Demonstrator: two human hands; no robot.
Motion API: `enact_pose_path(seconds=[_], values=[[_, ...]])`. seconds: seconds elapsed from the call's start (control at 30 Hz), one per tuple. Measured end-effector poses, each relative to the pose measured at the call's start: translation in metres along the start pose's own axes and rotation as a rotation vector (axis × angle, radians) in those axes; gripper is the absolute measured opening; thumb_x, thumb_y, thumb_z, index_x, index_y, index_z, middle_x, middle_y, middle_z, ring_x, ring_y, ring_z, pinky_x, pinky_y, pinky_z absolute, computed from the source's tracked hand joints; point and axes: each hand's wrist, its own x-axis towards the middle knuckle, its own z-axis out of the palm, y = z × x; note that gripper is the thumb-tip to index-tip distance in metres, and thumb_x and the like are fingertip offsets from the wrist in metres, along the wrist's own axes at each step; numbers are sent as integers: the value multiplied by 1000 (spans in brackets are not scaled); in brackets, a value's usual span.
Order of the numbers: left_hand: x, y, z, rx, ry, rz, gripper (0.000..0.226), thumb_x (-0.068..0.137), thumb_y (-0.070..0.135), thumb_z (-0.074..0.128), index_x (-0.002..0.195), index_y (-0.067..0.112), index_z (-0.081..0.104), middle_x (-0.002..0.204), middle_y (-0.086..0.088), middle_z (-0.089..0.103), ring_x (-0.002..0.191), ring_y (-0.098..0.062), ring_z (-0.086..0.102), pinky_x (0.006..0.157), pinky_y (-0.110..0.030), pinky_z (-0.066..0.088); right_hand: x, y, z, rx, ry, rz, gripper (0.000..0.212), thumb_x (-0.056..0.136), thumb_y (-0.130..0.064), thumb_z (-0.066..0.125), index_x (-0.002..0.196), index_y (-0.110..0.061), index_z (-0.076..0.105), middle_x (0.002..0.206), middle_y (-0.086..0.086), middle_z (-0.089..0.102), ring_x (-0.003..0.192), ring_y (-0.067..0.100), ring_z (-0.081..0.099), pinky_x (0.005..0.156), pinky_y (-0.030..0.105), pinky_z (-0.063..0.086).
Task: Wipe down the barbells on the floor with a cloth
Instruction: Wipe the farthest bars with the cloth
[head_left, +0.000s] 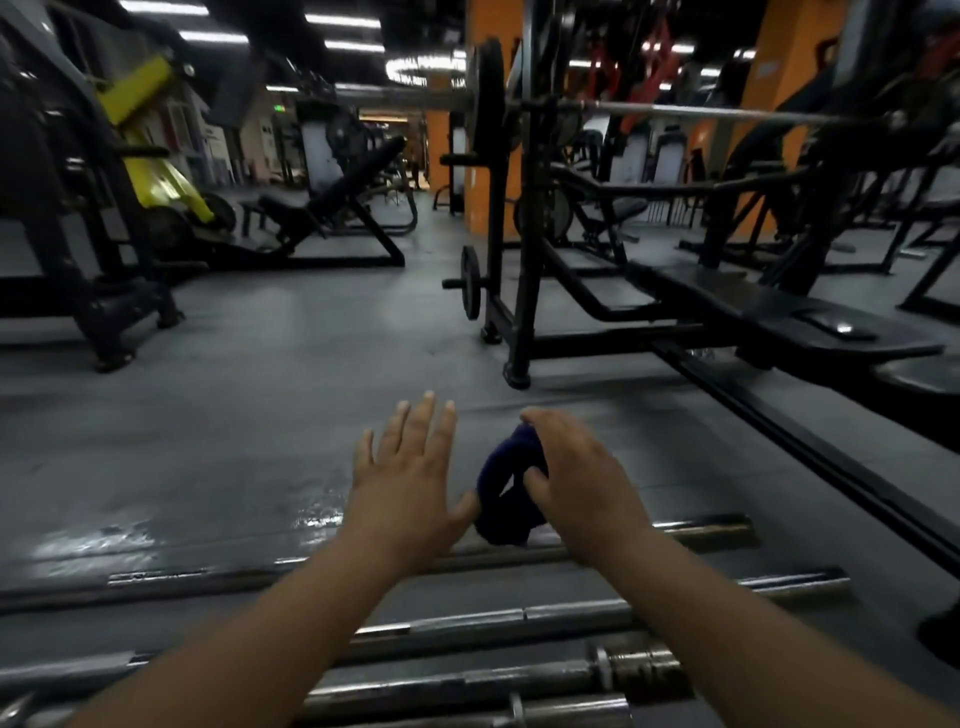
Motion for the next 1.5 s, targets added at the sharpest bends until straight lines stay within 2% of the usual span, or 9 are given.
enact_pose_path(seconds=[0.23,0.5,0.6,0.83,0.9,1.03,1.2,1.37,1.5], values=[[0,-11,-28,-146,-6,-39,97,89,62,49,154,35,-18,165,6,-18,152,-20,-12,123,-50,3,13,-15,-35,-103,72,-167,51,80,-8,64,129,-17,52,118,1,57,108,22,53,83,37,52],[2,-10,2,-55,-101,102,96,88,58,49,156,31,-13,166,3,-14,152,-21,-8,122,-51,6,5,-3,-19,-161,37,-71,54,82,-6,61,134,-16,50,124,2,54,109,23,54,84,37,53],[7,-21,14,-28,-166,90,97,88,58,50,155,31,-15,165,3,-15,153,-22,-8,122,-52,7,5,9,-5,-168,22,-35,53,83,-9,60,134,-18,49,123,2,53,106,25,55,79,42,54],[46,-23,36,-88,-175,27,99,87,57,53,155,31,-14,166,2,-9,153,-23,-1,121,-50,12,7,55,30,-136,-12,68,55,83,-10,60,136,-20,49,128,1,55,111,21,54,86,40,52],[52,-20,52,-74,-185,40,99,87,56,52,155,31,-14,166,2,-9,153,-23,0,121,-50,13,18,70,40,-120,-19,70,56,83,-10,61,136,-20,48,128,2,55,112,21,53,89,37,50],[55,-18,78,-24,-210,66,99,86,56,52,155,31,-15,166,2,-9,152,-23,1,121,-50,13,35,87,55,-90,-50,93,56,84,-11,60,138,-20,47,128,2,55,110,20,54,82,27,43],[59,-13,97,53,-243,80,95,90,55,48,155,29,-17,166,0,-11,153,-22,-3,122,-48,8,56,103,58,-77,-84,56,54,86,-12,59,138,-20,47,131,1,54,113,20,54,88,34,50],[75,-9,114,66,-269,47,94,91,55,48,156,28,-14,166,-1,-10,153,-23,-3,122,-48,7,75,123,67,-80,-95,52,54,88,-14,58,139,-22,45,131,0,52,111,20,53,80,30,45],[92,-4,145,53,-329,-8,93,90,52,49,157,27,-11,166,-1,-7,152,-23,0,122,-49,9,84,151,95,-47,-103,121,54,88,-13,57,140,-22,44,132,0,51,112,21,53,80,28,41]])
